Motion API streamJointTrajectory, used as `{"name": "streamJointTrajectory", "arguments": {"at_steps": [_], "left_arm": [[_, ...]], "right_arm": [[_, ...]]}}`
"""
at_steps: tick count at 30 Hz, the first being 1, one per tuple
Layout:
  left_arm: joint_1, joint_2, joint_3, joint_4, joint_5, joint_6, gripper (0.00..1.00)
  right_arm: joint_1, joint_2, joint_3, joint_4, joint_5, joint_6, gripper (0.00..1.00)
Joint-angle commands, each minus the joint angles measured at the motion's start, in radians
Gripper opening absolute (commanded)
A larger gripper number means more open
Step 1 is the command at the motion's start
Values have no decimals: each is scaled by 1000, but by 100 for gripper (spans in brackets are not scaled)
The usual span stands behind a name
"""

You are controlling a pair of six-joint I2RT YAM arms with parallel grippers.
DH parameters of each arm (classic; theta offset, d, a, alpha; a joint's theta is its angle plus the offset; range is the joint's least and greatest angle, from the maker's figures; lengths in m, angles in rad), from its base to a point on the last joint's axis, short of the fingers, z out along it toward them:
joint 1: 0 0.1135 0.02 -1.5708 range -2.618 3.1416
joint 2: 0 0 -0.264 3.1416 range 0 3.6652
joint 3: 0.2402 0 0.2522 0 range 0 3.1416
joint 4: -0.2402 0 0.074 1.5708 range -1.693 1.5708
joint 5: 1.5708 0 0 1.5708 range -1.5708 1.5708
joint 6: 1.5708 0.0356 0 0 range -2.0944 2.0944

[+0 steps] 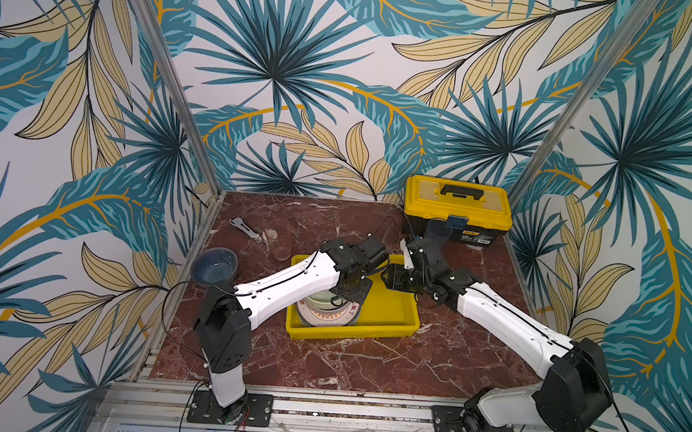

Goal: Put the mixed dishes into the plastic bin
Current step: 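Lower the pale green bowl onto the lavender bowl with the left gripper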

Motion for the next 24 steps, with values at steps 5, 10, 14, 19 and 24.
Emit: {"name": "streamJointTrajectory", "arguments": {"at_steps": [5, 10, 14, 19, 24], "left_arm": [[-9, 11, 45, 22, -71, 4, 0], [-14, 26, 40, 23, -82, -8, 0], [-19, 34, 38, 22, -92, -10, 2], [-20, 43, 37, 21, -95, -11, 7], [-20, 50, 35, 23, -101, -13, 9]], "right_arm": [[-3, 9, -8, 4, 5, 2, 60], [-3, 9, -6, 4, 8, 2, 60], [-2, 9, -6, 4, 7, 2, 60], [-3, 8, -7, 3, 8, 2, 60], [-2, 9, -8, 4, 6, 1, 60]]}}
